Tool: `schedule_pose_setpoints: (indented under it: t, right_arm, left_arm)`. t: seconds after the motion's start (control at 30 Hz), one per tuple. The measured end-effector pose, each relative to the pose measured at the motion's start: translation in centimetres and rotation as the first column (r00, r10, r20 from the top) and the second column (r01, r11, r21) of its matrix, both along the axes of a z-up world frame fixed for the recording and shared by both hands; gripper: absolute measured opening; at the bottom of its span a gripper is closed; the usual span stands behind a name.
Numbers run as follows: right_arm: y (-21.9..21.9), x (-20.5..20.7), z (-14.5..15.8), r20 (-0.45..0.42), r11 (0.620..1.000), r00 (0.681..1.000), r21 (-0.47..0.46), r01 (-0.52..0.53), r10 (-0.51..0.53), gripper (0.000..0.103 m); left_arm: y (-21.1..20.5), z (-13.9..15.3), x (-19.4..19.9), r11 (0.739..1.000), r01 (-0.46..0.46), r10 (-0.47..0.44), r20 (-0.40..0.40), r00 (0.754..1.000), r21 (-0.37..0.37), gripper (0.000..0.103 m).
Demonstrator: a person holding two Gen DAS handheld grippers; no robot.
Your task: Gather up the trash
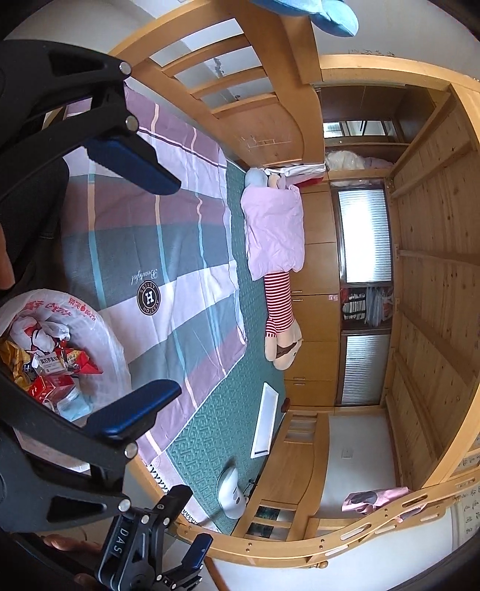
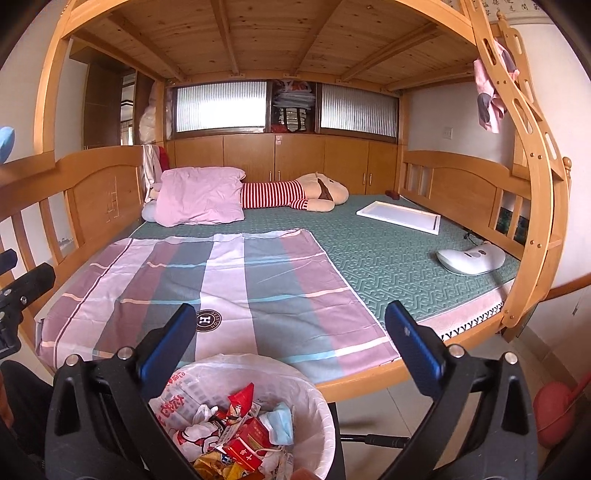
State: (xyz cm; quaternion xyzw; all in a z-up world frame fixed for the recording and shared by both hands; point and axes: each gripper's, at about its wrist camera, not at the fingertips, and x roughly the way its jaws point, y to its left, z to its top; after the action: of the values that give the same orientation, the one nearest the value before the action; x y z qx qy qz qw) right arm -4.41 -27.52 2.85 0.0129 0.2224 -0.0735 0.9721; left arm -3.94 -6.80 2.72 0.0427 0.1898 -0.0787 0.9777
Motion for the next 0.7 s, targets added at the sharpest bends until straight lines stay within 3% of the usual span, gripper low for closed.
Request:
schedule_pose_setpoints:
  t: [0.7]
  right_arm:
    - [0.06,0.19,-0.06,-0.007,1.0,1.0,-0.006,-0.003,0.003,0.1]
  left_arm:
    - [-0.16,-0.14,0.09,1.0,0.007,-0.007,-0.009,1.0,0.003,0.099]
